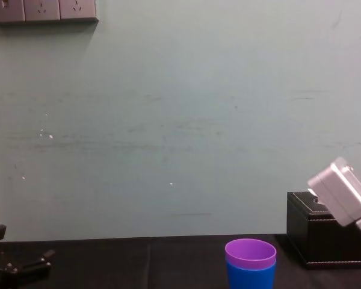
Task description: Stack the three plastic cups sequentially using one hand.
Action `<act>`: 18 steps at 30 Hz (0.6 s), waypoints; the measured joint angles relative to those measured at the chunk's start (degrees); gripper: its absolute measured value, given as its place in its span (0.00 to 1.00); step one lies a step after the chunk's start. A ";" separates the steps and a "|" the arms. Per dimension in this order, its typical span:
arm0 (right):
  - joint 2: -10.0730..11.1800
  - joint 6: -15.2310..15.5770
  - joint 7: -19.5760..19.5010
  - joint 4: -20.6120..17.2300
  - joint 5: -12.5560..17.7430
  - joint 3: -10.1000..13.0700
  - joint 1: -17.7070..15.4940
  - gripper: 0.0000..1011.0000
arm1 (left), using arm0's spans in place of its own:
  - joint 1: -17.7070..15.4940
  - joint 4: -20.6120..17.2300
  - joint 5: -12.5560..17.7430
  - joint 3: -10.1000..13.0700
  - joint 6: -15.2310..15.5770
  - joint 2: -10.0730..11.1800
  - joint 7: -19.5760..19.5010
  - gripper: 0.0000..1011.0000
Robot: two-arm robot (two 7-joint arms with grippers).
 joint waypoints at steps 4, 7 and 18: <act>-0.28 0.05 -0.05 0.21 -0.01 -0.14 0.22 0.99 | 0.00 0.00 0.00 0.00 0.00 0.00 0.00 1.00; -0.52 0.11 -0.12 0.43 -0.06 -0.22 0.48 0.99 | 0.00 0.00 0.00 0.00 0.00 0.00 0.00 1.00; -1.47 0.05 -0.63 1.64 -0.89 -0.64 1.48 0.99 | 0.00 0.00 0.00 0.00 0.00 0.00 0.00 1.00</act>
